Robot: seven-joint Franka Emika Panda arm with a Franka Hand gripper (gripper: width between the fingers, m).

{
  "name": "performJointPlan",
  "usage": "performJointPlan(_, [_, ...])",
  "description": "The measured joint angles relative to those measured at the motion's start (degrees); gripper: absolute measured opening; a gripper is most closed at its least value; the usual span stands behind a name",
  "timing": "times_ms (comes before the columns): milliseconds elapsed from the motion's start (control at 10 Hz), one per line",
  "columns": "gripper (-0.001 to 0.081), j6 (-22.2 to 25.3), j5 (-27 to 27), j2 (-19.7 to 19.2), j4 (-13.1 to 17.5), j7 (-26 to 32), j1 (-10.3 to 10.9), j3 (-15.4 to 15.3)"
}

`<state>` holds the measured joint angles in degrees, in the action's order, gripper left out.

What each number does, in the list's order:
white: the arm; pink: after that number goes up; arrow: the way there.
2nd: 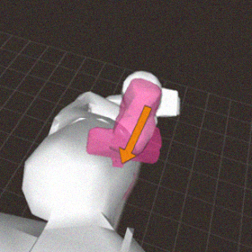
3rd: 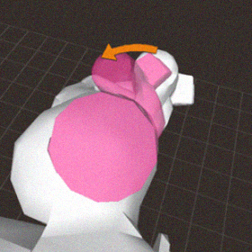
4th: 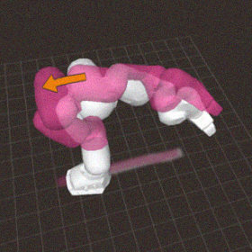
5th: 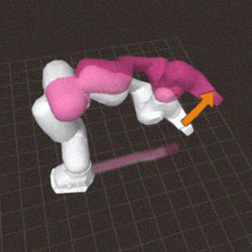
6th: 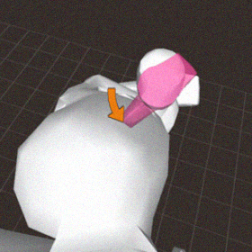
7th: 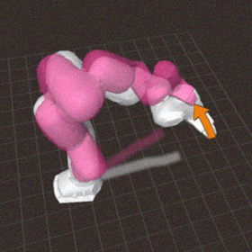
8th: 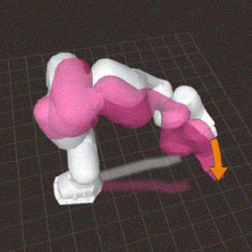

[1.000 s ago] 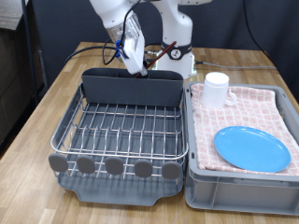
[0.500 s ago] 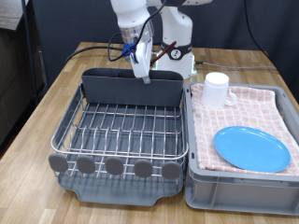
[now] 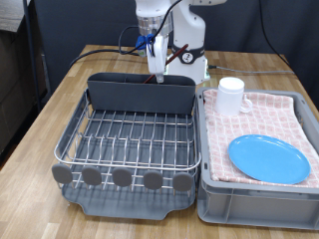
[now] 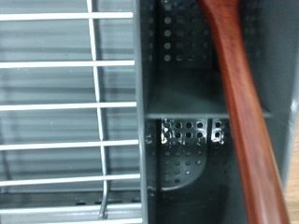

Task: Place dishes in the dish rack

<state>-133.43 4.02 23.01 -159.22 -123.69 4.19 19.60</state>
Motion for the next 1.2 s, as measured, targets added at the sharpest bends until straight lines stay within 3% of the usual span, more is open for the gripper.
performJointPlan(100, [0.0802, 2.2, 1.5, 2.3, -0.1, -1.6, -0.9, -1.1])
performJointPlan(400, [0.0802, 3.1, 4.5, 2.2, 0.8, -4.0, -1.9, -2.3])
performJointPlan(600, [0.0802, 7.9, 9.4, 4.1, 4.1, -7.2, -3.8, -5.5])
performJointPlan(800, [0.0802, 11.0, 10.4, 5.6, 7.7, -6.3, -3.6, -7.0])
performJointPlan(1000, [0.0802, 11.5, 9.0, 5.7, 11.4, 2.5, -0.6, -6.7])
performJointPlan(1200, [0.0802, 10.8, 6.4, 5.4, 14.1, 14.4, 4.3, -5.8])
